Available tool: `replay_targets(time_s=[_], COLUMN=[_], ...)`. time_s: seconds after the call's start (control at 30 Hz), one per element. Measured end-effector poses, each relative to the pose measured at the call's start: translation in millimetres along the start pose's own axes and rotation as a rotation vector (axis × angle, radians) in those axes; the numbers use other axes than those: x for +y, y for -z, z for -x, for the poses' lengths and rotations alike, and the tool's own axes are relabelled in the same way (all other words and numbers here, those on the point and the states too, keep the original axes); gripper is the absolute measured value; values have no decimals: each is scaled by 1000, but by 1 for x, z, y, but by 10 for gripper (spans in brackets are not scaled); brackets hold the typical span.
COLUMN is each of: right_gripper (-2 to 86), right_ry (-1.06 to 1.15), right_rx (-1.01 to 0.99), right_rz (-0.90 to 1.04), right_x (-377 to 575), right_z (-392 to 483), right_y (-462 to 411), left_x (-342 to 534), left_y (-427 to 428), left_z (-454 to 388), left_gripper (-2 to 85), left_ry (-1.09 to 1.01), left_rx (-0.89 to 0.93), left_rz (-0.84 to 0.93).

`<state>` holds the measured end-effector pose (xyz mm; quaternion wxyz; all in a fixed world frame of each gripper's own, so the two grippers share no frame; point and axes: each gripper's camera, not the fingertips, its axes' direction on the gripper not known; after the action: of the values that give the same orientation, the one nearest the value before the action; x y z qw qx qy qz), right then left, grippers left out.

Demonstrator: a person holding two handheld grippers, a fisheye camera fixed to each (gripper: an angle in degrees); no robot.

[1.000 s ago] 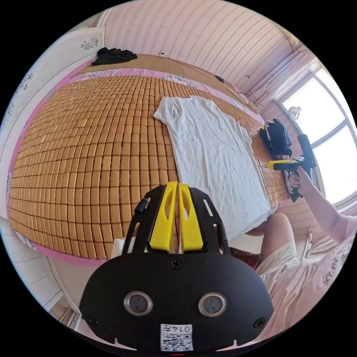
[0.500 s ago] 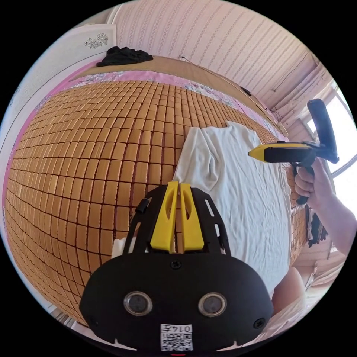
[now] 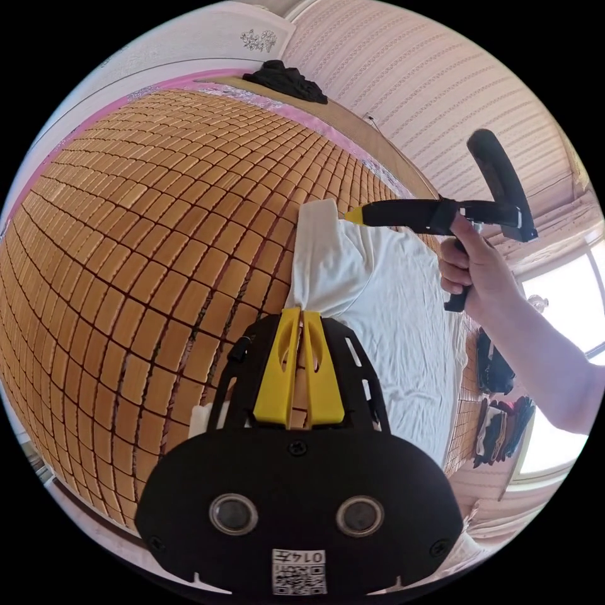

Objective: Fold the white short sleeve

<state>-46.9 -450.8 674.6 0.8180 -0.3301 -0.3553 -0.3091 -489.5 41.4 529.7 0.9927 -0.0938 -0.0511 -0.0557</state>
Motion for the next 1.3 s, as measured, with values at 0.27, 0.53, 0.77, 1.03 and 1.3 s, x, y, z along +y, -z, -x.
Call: replay_targets(time_s=[0.27,0.53,0.77,1.03,1.3], right_gripper=[3,42,54,1,67], right_ry=[-25,-66,108,-14,-109], right_rx=[98,10,110,-109,-235], right_rz=[-3,-73,64,-127,-180], right_x=[-16,-6,-15,-2,21], right_z=[1,5,62,33,11], right_y=[-9,26,-28,-8,-7], left_x=[2,7,3,3,0], left_y=[3,-20,-34,-35,-65], left_z=[1,6,0,-16,-22], left_gripper=[-10,-10,-10,-10,5], left_ry=[6,66,57,16,94], left_rx=[8,-11,-16,-7,-77], left_rz=[-88,-67,-58,-168,-48])
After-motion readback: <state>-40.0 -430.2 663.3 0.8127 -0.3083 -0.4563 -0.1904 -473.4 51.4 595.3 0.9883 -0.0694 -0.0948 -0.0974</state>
